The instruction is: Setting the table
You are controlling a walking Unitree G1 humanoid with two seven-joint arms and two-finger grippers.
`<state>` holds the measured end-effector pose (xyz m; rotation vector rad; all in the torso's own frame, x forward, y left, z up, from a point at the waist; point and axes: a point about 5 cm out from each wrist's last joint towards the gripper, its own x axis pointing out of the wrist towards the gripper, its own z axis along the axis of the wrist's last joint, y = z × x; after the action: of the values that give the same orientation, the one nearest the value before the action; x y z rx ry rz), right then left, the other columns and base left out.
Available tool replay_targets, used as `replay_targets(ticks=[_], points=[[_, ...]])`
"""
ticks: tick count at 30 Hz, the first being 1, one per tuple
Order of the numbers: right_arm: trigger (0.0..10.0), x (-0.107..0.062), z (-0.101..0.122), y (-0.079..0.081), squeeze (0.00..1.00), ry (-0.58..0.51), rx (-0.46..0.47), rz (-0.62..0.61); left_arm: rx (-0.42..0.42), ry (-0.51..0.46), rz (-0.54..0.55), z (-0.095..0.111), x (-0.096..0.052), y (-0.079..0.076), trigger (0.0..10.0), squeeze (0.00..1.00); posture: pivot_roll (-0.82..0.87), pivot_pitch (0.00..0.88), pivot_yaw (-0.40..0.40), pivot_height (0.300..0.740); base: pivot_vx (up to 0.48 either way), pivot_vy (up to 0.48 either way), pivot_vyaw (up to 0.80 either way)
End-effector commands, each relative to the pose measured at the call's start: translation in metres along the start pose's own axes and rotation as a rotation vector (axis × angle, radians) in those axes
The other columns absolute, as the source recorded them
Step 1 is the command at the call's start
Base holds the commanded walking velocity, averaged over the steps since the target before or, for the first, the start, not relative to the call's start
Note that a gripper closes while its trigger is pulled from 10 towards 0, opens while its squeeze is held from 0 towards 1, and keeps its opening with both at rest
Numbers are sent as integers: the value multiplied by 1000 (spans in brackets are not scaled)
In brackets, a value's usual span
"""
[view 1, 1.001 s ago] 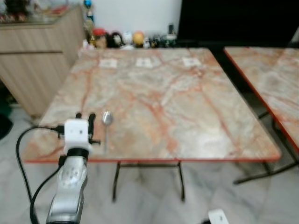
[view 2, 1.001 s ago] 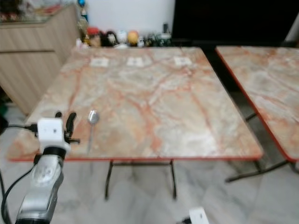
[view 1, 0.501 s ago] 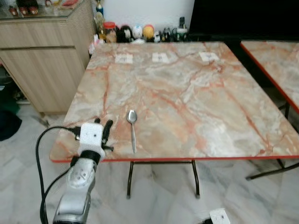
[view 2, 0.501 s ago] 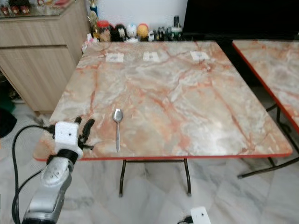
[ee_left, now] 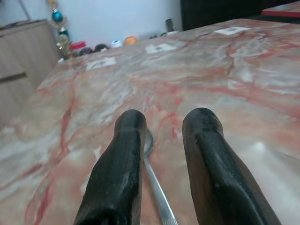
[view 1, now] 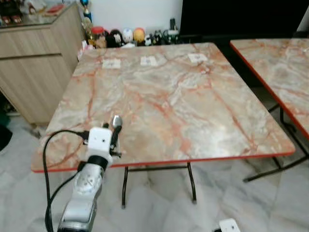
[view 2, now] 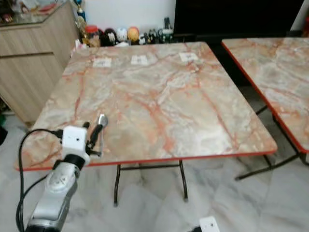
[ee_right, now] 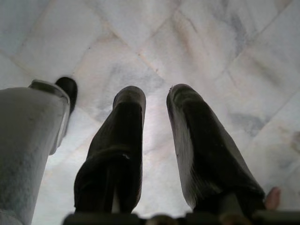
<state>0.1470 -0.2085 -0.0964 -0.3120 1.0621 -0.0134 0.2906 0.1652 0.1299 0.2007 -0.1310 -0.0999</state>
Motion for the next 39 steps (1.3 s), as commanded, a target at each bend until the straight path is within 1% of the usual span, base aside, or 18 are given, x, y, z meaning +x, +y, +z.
replay_targets(ticks=[1,7,11,12,17,18,23,36,39], points=[[10000,0,0,5,0,1,12,11,-2,36,5,-6,-1,4,10000,0,-12,22,5,740,0,0,0],[10000,0,2,6,0,-1,24,14,-25,72,-1,-13,-1,4,10000,0,-6,13,6,740,0,0,0],[10000,0,1,6,0,2,40,8,-42,99,-32,-16,3,-2,10000,0,-1,11,6,740,0,0,0],[10000,0,1,6,0,1,42,9,-41,120,-34,-19,4,-3,10000,0,-7,10,7,740,0,0,0],[10000,0,0,6,0,1,37,10,-64,154,-32,-25,7,-5,10000,0,-21,5,11,740,0,0,0],[10000,0,0,6,0,2,36,10,-84,155,-25,-25,8,-5,10000,0,-26,3,13,740,0,0,0],[10000,0,-1,6,0,7,38,6,-99,139,-14,-24,9,-4,10000,0,-33,0,17,740,0,0,0],[10000,-1,-2,6,0,5,24,13,-97,123,-3,-21,10,-3,10000,0,-21,0,13,740,313,0,0],[10000,0,-1,6,0,5,21,13,-111,115,-36,-20,10,-7,10000,0,-16,1,11,740,100,0,0]])
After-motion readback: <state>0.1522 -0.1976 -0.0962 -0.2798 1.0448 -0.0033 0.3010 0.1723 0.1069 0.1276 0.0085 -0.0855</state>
